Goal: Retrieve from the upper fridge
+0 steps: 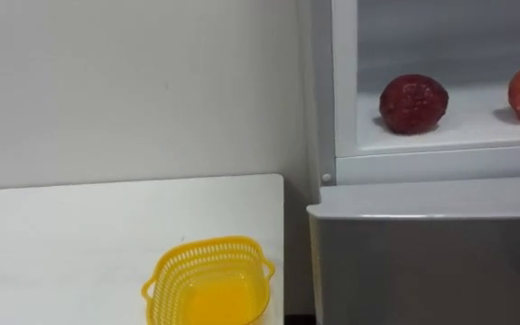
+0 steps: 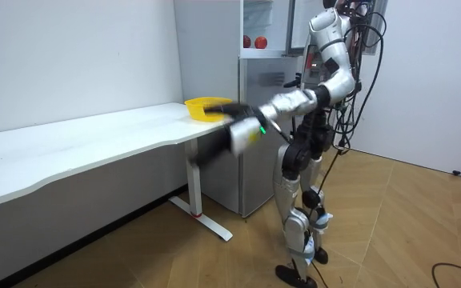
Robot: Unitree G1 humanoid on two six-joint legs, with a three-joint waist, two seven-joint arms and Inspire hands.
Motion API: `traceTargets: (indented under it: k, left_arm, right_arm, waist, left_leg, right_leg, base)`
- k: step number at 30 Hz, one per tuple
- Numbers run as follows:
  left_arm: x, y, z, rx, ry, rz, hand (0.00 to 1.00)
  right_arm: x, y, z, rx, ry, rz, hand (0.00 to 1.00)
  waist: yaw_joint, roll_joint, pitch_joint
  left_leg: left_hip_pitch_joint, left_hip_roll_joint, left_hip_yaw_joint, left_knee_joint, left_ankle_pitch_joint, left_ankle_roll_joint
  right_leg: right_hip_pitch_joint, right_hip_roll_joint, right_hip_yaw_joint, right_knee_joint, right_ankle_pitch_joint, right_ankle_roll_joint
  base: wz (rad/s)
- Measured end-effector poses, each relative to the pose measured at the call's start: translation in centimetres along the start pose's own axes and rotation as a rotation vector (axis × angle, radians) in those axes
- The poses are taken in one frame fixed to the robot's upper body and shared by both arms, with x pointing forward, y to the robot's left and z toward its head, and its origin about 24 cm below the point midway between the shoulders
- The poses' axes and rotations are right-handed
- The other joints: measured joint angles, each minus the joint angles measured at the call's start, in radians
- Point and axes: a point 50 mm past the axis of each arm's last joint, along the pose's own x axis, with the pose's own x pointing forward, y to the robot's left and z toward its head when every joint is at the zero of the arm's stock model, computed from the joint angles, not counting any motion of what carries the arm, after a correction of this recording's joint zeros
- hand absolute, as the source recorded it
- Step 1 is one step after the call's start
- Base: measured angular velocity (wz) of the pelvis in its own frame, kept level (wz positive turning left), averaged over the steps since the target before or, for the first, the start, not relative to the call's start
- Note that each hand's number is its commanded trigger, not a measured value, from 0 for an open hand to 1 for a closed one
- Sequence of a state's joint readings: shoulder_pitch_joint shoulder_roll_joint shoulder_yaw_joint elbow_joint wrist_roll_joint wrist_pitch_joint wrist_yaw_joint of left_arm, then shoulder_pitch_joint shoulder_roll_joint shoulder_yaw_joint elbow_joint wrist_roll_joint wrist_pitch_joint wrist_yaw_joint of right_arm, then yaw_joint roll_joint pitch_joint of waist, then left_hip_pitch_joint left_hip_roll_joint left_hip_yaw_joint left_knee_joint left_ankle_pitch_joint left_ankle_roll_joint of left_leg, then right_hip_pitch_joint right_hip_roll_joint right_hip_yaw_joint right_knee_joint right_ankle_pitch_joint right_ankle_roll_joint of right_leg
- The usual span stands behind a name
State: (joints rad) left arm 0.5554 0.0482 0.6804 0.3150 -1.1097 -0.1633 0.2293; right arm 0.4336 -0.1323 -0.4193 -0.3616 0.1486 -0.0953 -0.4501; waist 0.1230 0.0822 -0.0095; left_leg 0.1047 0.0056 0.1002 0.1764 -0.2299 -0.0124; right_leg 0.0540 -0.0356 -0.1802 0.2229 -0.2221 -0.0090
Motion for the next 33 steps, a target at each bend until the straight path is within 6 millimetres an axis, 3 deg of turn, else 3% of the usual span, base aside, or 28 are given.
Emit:
traceTargets:
  k: [2,5,7,11,15,19,22,23,25,33]
  left_arm:
    - [-0.1,4.2,-3.0,0.033,0.118,0.165,0.0]
    - [-1.6,8.8,-6.0,0.104,0.249,0.323,0.0]
    - [-2.3,10.3,-6.9,0.126,0.293,0.383,0.0]
    - [-4.4,12.8,-9.1,0.263,0.427,0.421,0.0]
    - [-4.4,11.7,-10.5,0.431,0.527,0.303,0.0]
    - [-3.3,8.8,-12.0,0.645,0.6,0.094,0.0]
    - [-2.2,6.6,-12.2,0.811,0.616,-0.06,0.0]
    - [-1.9,6.1,-12.2,0.87,0.62,-0.102,0.0]
    - [-1.8,5.5,-12.5,0.926,0.629,-0.149,0.0]
    - [-1.6,4.3,-13.0,1.09,0.658,-0.276,0.0]
  right_arm:
    - [0.5,1.0,1.5,-0.003,-0.087,0.026,0.0]
    - [1.0,2.0,3.4,-0.023,-0.199,0.05,0.0]
    - [1.1,2.4,3.9,-0.014,-0.226,0.045,0.0]
    - [1.1,3.5,4.3,-0.078,-0.278,0.086,0.0]
    - [0.6,4.9,4.9,-0.076,-0.311,0.131,0.0]
    - [0.7,6.3,5.9,-0.035,-0.367,0.183,0.0]
    - [1.2,7.0,7.5,-0.005,-0.467,0.202,0.0]
    - [1.2,7.3,8.0,-0.007,-0.507,0.212,0.0]
    - [1.2,7.8,8.7,0.008,-0.551,0.225,0.0]
    - [2.2,8.2,11.0,0.013,-0.687,0.217,0.0]
  waist:
    - [-0.001,-0.002,0.0016]
    - [0.001,-0.012,0.002]
    - [-0.003,-0.025,0.0028]
    - [-0.008,-0.032,0.006]
    - [-0.021,-0.054,0.0137]
    - [-0.041,-0.072,0.0245]
    - [-0.041,-0.084,0.0217]
    - [-0.043,-0.084,0.0158]
    - [-0.047,-0.088,0.0113]
    - [-0.05,-0.109,0.0162]
  left_leg:
    - [-0.007,-0.001,0.004,0.01,0.0,0.0]
    - [-0.01,-0.001,0.006,0.013,0.0,0.0]
    - [-0.02,0.0,0.006,0.022,0.0,0.0]
    - [-0.023,0.001,0.011,0.024,0.0,0.0]
    - [-0.021,0.006,0.009,0.029,0.0,0.0]
    - [-0.023,0.012,0.012,0.031,0.0,0.0]
    - [-0.022,0.018,0.027,0.03,0.0,0.0]
    - [-0.021,0.018,0.03,0.03,0.0,0.0]
    - [-0.017,0.019,0.032,0.03,0.0,0.0]
    - [-0.009,0.019,0.03,0.021,0.0,0.0]
  right_leg:
    - [-0.001,0.001,-0.001,0.0,0.0,0.0]
    - [-0.004,0.001,-0.002,-0.005,-0.001,0.0]
    - [-0.006,0.002,-0.003,-0.004,-0.005,0.0]
    - [-0.007,0.004,0.003,0.0,-0.004,-0.002]
    - [-0.004,0.01,0.001,-0.002,-0.001,-0.006]
    - [-0.003,0.018,0.007,-0.003,0.002,-0.011]
    - [-0.003,0.022,0.01,-0.007,0.005,-0.015]
    - [-0.003,0.022,0.01,-0.007,0.005,-0.015]
    - [-0.003,0.024,0.012,-0.004,0.009,-0.016]
    - [0.0,0.025,0.014,-0.004,0.011,-0.017]
  base:
    - [0.03]
    - [0.01]
    - [0.14]
    - [-0.03]
    - [0.03]
    - [-0.04]
    - [-0.04]
    - [-0.09]
    - [-0.07]
    - [-0.03]
